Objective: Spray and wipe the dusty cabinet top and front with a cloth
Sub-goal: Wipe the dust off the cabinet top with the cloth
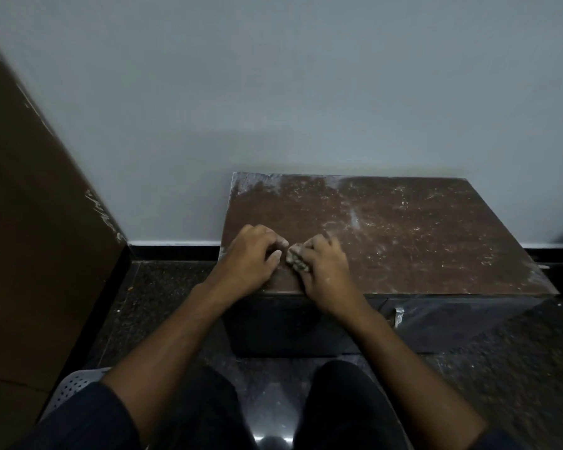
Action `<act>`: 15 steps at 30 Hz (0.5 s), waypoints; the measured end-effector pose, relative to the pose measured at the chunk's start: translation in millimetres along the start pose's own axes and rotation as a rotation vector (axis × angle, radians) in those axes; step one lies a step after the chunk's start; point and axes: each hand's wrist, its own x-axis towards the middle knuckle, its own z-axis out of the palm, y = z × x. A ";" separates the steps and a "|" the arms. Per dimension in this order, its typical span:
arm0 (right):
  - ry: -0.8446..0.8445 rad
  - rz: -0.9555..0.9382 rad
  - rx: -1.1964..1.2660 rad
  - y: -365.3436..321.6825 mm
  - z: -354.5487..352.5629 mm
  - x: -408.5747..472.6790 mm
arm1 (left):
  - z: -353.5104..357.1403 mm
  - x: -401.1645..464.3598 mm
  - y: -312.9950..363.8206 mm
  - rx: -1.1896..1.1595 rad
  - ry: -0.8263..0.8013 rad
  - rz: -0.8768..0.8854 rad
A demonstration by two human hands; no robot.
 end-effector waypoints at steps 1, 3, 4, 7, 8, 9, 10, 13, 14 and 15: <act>-0.025 -0.049 0.025 0.3 -1.1 -7.1 | -2.0 -1.6 -1.4 -0.007 0.006 -0.006; -0.030 -0.048 0.030 13.2 -7.8 -12.4 | -6.2 -7.3 -7.4 -0.045 0.041 -0.045; -0.003 0.003 0.021 21.7 -10.9 -10.1 | -8.5 -11.5 -10.3 -0.071 0.070 -0.073; 0.091 0.147 -0.018 29.0 -10.5 -2.6 | -11.8 -22.2 -16.4 -0.111 0.143 -0.134; 0.094 0.129 -0.022 22.7 -6.4 -4.9 | -11.6 -24.8 -16.7 -0.109 0.151 -0.137; 0.079 0.076 -0.011 14.6 -2.0 -9.9 | -11.4 -26.1 -15.3 -0.106 0.154 -0.131; 0.047 0.012 0.009 6.8 1.6 -17.5 | -10.9 -27.3 -13.6 -0.103 0.155 -0.122; -0.006 -0.140 0.049 3.7 3.7 -36.4 | -10.6 -27.8 -11.4 -0.095 0.167 -0.096; 0.005 -0.131 0.051 9.0 1.9 -33.8 | -11.3 -28.3 -11.5 -0.095 0.174 -0.097; 0.023 -0.087 0.049 13.8 0.1 -27.2 | -12.4 -29.3 -12.0 -0.095 0.184 -0.102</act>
